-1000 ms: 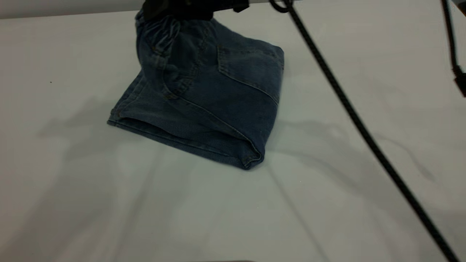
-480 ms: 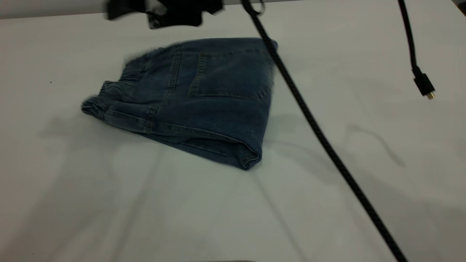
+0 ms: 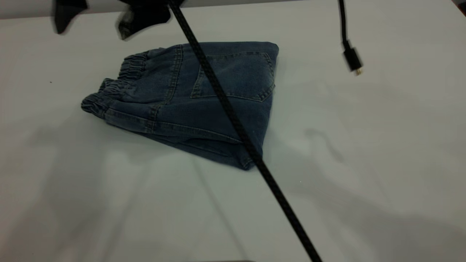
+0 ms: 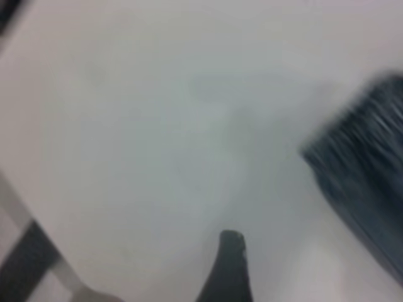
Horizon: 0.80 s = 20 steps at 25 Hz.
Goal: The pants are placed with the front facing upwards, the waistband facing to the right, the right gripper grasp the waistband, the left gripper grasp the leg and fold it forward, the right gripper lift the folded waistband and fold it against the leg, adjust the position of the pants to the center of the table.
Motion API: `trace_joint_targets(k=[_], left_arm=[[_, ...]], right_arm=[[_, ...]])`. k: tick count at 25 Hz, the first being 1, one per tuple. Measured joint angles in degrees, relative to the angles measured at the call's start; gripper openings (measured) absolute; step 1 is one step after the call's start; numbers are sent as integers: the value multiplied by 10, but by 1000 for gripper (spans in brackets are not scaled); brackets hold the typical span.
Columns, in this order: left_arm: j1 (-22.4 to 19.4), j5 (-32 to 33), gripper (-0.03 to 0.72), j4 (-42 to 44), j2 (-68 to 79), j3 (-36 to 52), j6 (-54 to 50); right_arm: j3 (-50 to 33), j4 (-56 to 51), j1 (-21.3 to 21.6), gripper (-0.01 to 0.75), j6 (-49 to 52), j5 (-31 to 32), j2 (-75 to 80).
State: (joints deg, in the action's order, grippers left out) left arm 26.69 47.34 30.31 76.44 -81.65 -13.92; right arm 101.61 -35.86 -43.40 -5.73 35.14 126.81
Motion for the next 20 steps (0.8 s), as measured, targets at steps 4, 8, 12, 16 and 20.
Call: trace_joint_targets(k=[4, 8, 12, 16, 20], left_arm=[[0, -4, 380, -4, -7, 0, 0], [0, -4, 380, -10, -8, 0, 0], [0, -2, 380, -18, -8, 0, 0], [0, -1, 380, -38, -8, 0, 0], [0, 1, 380, -63, -8, 0, 3]], right_arm=[[97, 161, -8, 561, 213, 123, 38], [176, 196, -17, 561, 361, 159, 87], [204, 201, -18, 561, 536, 153, 137], [204, 213, -18, 538, 646, 133, 185], [204, 226, -16, 510, 695, 133, 216]])
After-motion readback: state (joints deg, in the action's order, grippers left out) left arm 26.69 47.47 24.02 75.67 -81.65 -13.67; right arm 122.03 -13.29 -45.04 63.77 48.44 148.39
